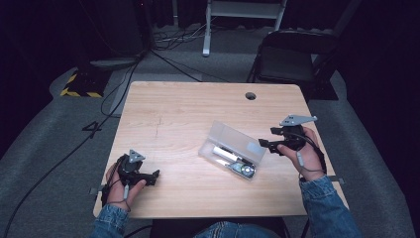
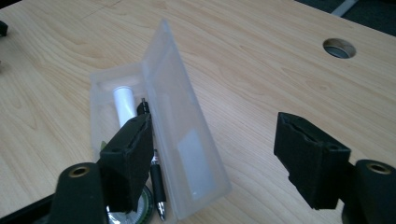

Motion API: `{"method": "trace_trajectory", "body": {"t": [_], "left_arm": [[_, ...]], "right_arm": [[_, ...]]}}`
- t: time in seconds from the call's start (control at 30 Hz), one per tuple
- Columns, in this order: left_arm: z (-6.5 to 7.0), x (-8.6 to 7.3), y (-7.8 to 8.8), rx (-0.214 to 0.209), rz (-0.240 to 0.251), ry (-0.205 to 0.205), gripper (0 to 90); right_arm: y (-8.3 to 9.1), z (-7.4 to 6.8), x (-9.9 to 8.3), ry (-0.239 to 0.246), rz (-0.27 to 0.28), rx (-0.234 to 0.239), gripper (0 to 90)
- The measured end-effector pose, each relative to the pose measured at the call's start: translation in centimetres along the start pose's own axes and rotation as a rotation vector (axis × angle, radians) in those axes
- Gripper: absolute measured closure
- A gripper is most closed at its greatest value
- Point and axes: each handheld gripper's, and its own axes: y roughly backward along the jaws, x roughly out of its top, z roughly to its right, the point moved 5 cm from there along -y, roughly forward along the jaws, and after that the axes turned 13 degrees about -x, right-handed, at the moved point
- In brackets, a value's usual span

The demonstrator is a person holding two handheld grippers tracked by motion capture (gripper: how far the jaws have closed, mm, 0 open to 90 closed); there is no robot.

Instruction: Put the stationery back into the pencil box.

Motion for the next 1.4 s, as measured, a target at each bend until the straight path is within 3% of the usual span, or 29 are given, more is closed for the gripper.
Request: {"method": "trace_trajectory", "body": {"t": [0.17, 0.27, 0.43, 0.73, 0.93, 1.4], "left_arm": [[0.0, 0.0, 0.0, 0.0, 0.0, 0.001, 0.4], [0.0, 0.0, 0.0, 0.0, 0.0, 0.0, 0.4], [0.0, 0.0, 0.0, 0.0, 0.001, 0.002, 0.4], [0.0, 0.0, 0.0, 0.0, 0.0, 0.001, 0.4], [0.0, 0.0, 0.0, 0.002, -0.001, -0.001, 0.4], [0.0, 0.0, 0.0, 0.001, -0.001, 0.0, 0.4]], "right_arm": [[0.3, 1.6, -1.0, -0.046, -0.006, -0.022, 26.9], [0.2, 2.4, -1.7, -0.021, -0.021, -0.033, 24.2], [0.0, 3.4, -2.7, -0.038, -0.029, -0.048, 21.7], [-1.0, 5.8, -5.5, -0.093, -0.058, -0.114, 19.6], [-2.0, 6.6, -7.1, -0.12, -0.073, -0.133, 18.9], [-5.2, 7.6, -10.2, -0.113, -0.113, -0.18, 19.9]]}}
